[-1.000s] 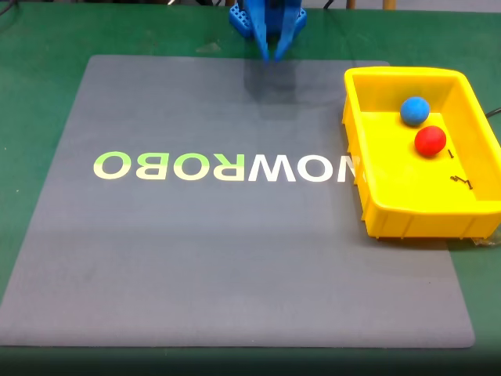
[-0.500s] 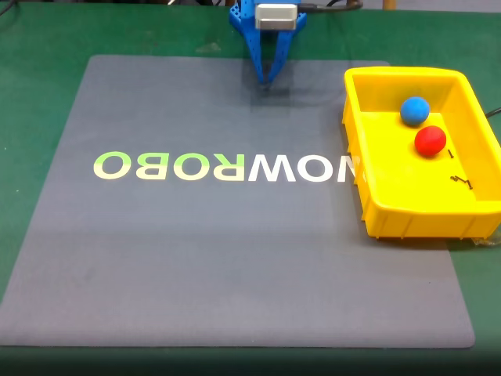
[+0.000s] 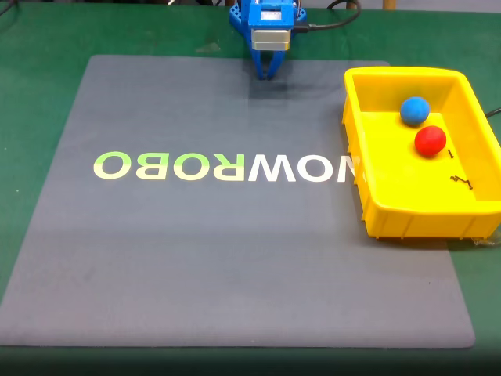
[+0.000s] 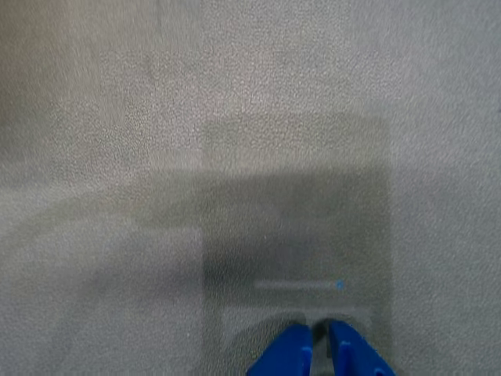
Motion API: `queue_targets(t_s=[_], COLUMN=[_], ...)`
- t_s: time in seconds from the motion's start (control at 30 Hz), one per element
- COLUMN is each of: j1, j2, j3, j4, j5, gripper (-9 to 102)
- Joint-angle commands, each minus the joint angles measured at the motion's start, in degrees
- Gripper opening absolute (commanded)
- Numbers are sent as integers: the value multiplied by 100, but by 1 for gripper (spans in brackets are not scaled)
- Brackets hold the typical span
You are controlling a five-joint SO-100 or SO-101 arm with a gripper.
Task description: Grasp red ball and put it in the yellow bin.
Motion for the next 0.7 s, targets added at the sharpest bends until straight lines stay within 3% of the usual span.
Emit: queue_targets(t_s=[0.0,0.67], j1=[-53,-105], j2=[79,79], j3=[185,185], j4=[18,132], j5=[26,-9], gripper=[0,0])
